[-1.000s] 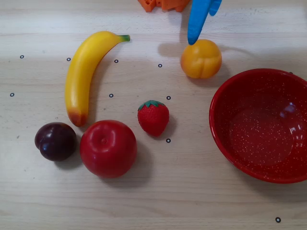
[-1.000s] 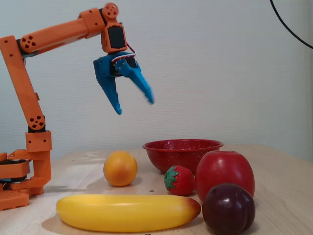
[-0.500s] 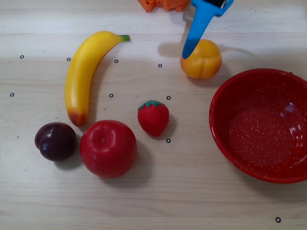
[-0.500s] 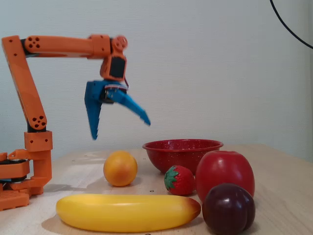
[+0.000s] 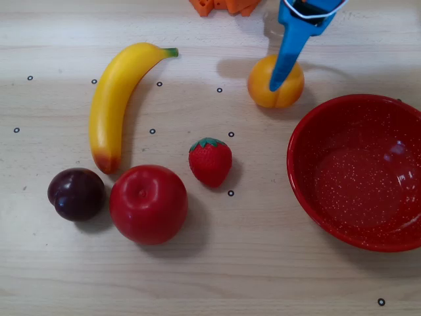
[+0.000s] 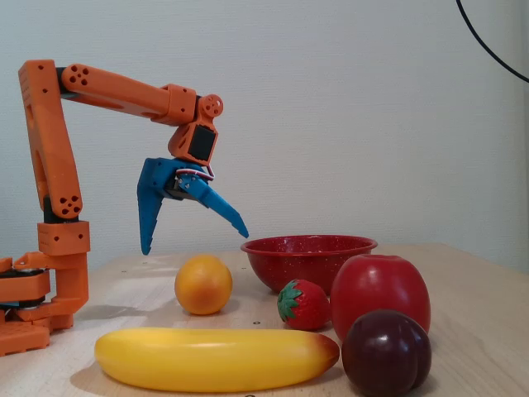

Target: Put the peach in the red bowl.

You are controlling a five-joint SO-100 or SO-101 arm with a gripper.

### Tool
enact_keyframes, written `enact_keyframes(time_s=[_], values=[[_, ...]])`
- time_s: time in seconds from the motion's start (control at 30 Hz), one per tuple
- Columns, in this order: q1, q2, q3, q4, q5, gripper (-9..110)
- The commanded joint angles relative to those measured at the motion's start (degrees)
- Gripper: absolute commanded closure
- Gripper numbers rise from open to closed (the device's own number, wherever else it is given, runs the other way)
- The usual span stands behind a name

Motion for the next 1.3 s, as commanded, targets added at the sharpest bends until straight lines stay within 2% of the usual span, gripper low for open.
enact_keyframes(time_s=[0.0,0.23,0.3,1.27], values=[[1.3,0.0,-2.8,-1.0,1.5,35],[0.1,-4.7,-3.0,-4.0,3.0,34],[-0.2,-5.9,-3.0,-4.7,3.4,30],[-7.6,-11.8,0.8,-14.4,8.0,30]])
